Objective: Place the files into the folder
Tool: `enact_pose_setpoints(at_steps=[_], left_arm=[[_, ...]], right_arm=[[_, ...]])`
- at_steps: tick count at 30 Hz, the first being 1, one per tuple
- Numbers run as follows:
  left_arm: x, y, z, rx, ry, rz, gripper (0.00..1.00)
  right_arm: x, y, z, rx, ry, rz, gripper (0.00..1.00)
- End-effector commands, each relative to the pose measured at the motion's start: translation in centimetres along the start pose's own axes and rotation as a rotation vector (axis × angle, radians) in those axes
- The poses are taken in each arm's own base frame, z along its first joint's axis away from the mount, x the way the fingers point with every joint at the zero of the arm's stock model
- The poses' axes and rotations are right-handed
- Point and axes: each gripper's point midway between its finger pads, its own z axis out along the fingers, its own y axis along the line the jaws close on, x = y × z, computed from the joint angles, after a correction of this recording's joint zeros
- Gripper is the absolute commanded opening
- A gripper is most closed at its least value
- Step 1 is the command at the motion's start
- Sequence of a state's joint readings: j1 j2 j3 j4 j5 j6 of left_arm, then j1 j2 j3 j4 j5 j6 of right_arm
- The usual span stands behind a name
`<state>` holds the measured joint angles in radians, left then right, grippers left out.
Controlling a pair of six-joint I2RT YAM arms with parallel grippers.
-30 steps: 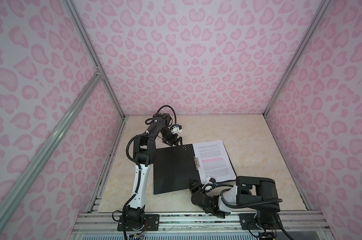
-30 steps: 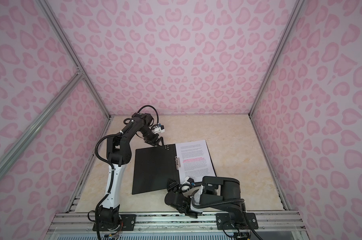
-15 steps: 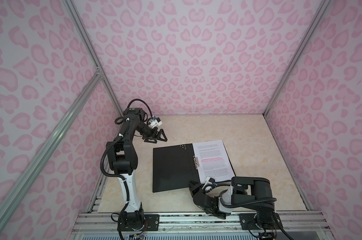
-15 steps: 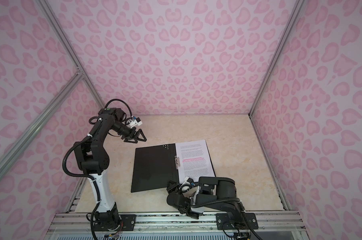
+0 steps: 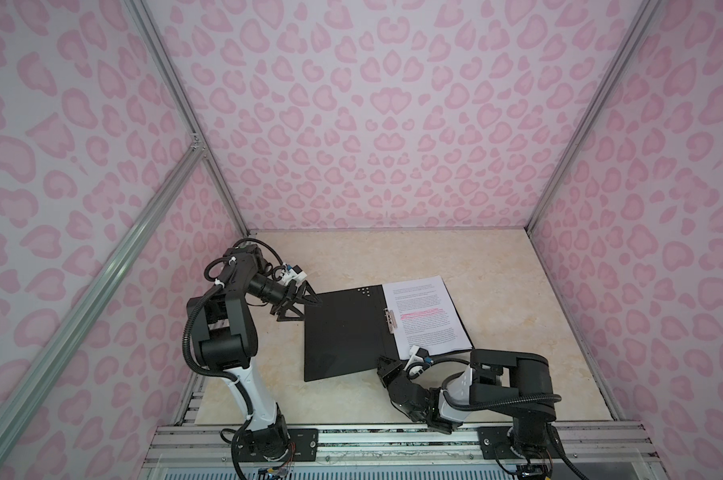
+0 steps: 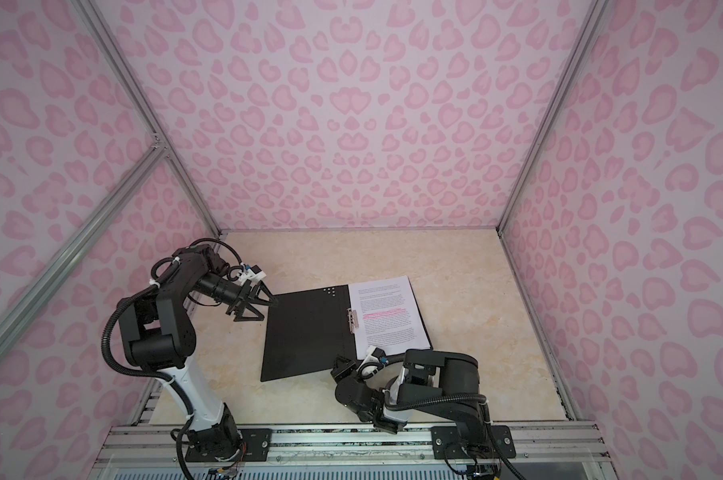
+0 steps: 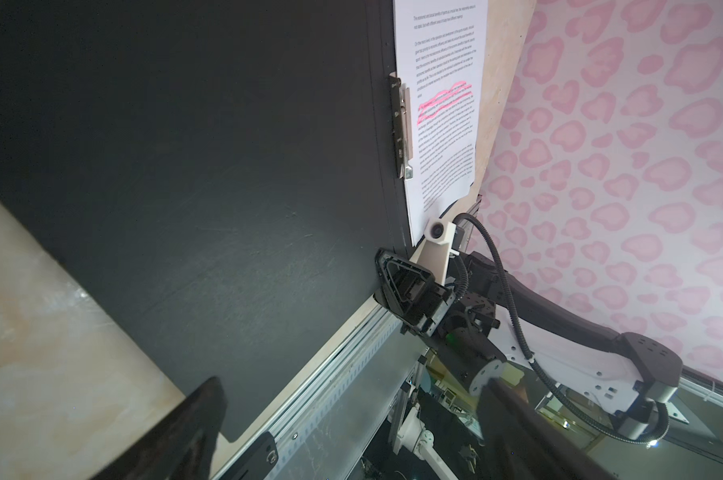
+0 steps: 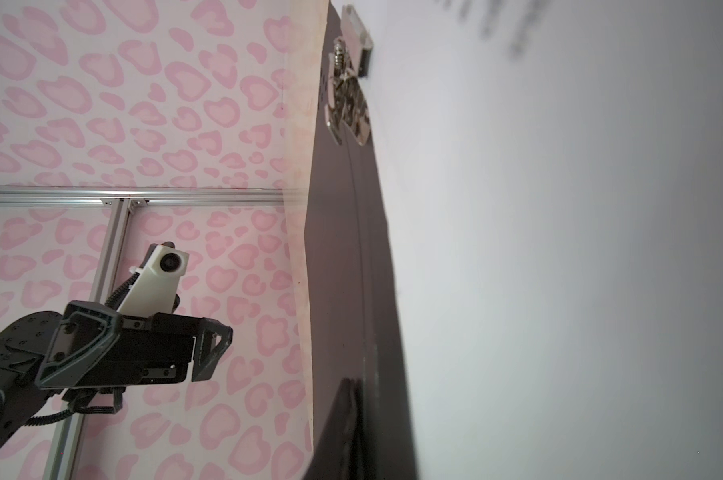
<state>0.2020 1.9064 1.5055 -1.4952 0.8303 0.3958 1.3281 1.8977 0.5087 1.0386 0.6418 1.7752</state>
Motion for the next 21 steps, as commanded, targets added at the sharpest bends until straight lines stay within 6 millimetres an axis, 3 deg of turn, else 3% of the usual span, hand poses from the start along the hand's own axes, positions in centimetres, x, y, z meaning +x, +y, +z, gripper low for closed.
enact_pose_setpoints(at_steps=[1,12,21], left_arm=[[0.4,0.1,-1.1,0.021,-0.042,-0.038,0.98],[1.1,3.7,-1.7,-0.125,-0.067,-0.146,0.98],[1.5,6.3,-0.4,-0.123,0.014,-0.241,0.98]], right_arm=[[-0.1,1.3,-0.1,-0.031,-0.001,-0.027,0.09],[-1.2,3.1,0.3,-0.099,-0.006,0.01,0.09],[-1.4,4.9,1.1,-0.147,-0.006,0.03,0.07]])
